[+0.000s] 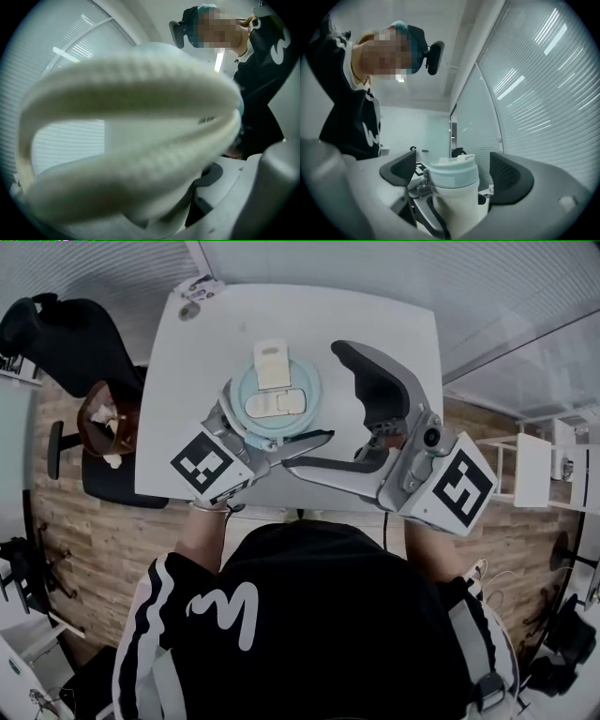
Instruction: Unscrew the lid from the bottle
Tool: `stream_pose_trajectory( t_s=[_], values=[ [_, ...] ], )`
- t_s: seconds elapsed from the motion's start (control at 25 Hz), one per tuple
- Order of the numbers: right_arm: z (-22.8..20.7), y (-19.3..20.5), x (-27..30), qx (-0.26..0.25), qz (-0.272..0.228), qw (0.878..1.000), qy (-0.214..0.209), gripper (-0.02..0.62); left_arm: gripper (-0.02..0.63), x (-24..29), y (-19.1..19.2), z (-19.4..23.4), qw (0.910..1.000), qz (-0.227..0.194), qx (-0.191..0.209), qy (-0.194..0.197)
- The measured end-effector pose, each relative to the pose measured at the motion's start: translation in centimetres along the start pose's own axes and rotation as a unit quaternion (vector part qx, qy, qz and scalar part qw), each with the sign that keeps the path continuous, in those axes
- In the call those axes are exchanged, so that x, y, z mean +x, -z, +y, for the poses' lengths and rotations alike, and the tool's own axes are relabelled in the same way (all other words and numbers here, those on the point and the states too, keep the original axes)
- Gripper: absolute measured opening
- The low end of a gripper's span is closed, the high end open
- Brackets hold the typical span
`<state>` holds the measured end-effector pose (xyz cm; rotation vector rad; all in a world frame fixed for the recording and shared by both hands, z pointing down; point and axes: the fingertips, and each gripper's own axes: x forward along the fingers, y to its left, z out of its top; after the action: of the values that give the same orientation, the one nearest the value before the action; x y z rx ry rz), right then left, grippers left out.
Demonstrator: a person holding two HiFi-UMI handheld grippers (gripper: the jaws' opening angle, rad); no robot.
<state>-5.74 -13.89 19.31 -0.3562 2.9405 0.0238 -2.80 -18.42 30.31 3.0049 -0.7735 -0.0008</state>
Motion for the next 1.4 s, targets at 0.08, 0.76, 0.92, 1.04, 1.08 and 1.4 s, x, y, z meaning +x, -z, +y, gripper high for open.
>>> stream_pose_trajectory(
  t_s=[0.08,0.76,0.92,1.04,1.08,1.4],
  values=[
    [-0.2,0.4,0.8,-0.012,-0.006,0.999,0.047,0.472,0.459,0.1,0.2,0.8,0.9996,-0.003,-0.006,-0.028],
    [-1.8,3.8,2.9,-0.012,0.055,0.990,0.127,0.436,0.459,0.5,1.5,1.6,0.9959,0.015,-0.004,-0.089],
    [-1.2,3.7,2.4,0.009,0.059,0.996,0.071,0.434,0.459,0.5,1.5,0.3,0.9988,0.028,-0.004,-0.040],
    [-0.5,3.6,2.1,0.020,0.060,0.998,0.016,0.434,0.459,0.5,1.3,-0.9,0.9995,0.031,-0.005,0.005],
    [-0.2,3.5,1.9,0.024,0.063,0.998,-0.004,0.434,0.459,0.5,1.2,-1.3,0.9992,0.033,-0.006,0.020],
    [1.9,2.9,0.4,0.053,0.093,0.976,-0.188,0.434,0.459,0.5,1.0,-4.8,0.9906,0.042,-0.006,0.130]
  ],
)
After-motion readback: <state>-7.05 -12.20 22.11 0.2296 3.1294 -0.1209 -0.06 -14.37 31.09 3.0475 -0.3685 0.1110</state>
